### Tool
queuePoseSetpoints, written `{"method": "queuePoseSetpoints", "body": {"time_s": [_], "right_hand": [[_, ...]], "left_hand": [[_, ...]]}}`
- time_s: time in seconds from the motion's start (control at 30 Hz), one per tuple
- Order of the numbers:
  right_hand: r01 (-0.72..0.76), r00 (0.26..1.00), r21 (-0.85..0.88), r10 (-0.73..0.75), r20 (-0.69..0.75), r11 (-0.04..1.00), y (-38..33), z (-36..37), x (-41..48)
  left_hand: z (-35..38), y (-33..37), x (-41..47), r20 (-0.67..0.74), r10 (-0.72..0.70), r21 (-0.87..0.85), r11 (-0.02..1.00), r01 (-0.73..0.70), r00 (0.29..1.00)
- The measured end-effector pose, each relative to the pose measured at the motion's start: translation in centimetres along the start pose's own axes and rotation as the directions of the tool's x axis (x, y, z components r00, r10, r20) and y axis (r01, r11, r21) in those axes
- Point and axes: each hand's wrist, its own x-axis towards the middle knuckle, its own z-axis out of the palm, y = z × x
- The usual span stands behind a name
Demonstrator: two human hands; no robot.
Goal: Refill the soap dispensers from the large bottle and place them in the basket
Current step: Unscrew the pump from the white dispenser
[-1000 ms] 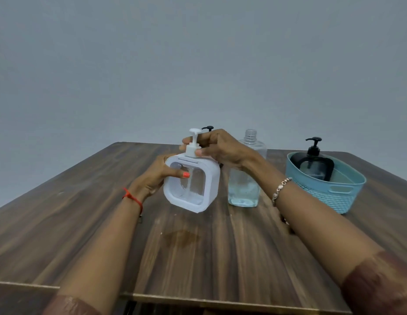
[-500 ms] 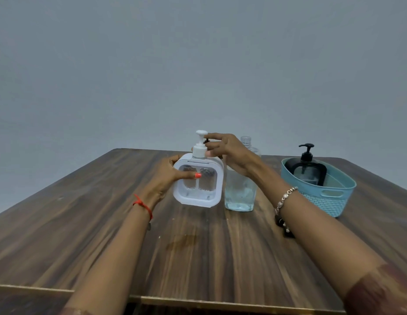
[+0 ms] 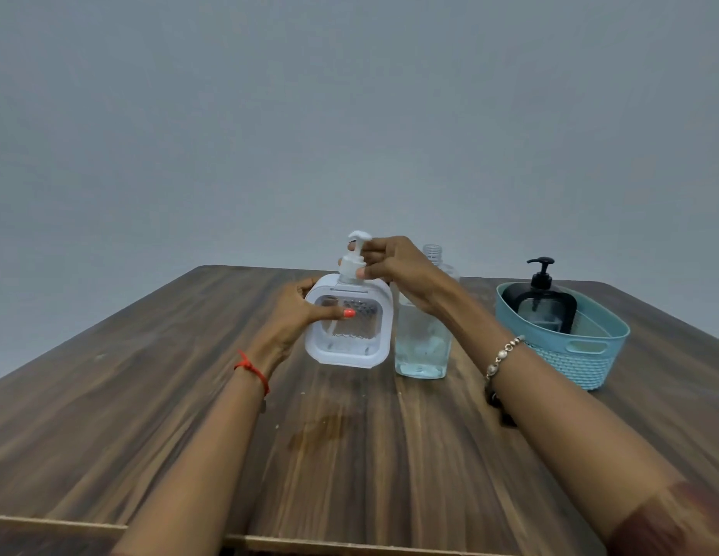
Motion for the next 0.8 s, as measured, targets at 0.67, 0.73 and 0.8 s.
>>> {"method": "queuePoseSetpoints", "body": {"time_s": [0.67,0.73,0.8], "right_hand": [[0.498,0.837,-0.367,-0.546,-0.033,0.786,5.9,0.3,-5.7],[0.548,0.832,-0.480,-0.503,0.232,0.685,8.8,1.2,-6.8],[0.568,0.822,-0.569,-0.382,0.421,0.594,11.3,2.0,-7.6]], "left_hand": [[-3.5,-2.0,-1.1,-0.354,-0.151,-0.111,0.987,0.119,0.923],[-3.7,-1.7,-1.1,-0.361,-0.157,-0.140,0.984,0.113,0.919],[-3.5,-1.3,-1.1,-0.362,-0.155,-0.146,0.983,0.108,0.919]]}}
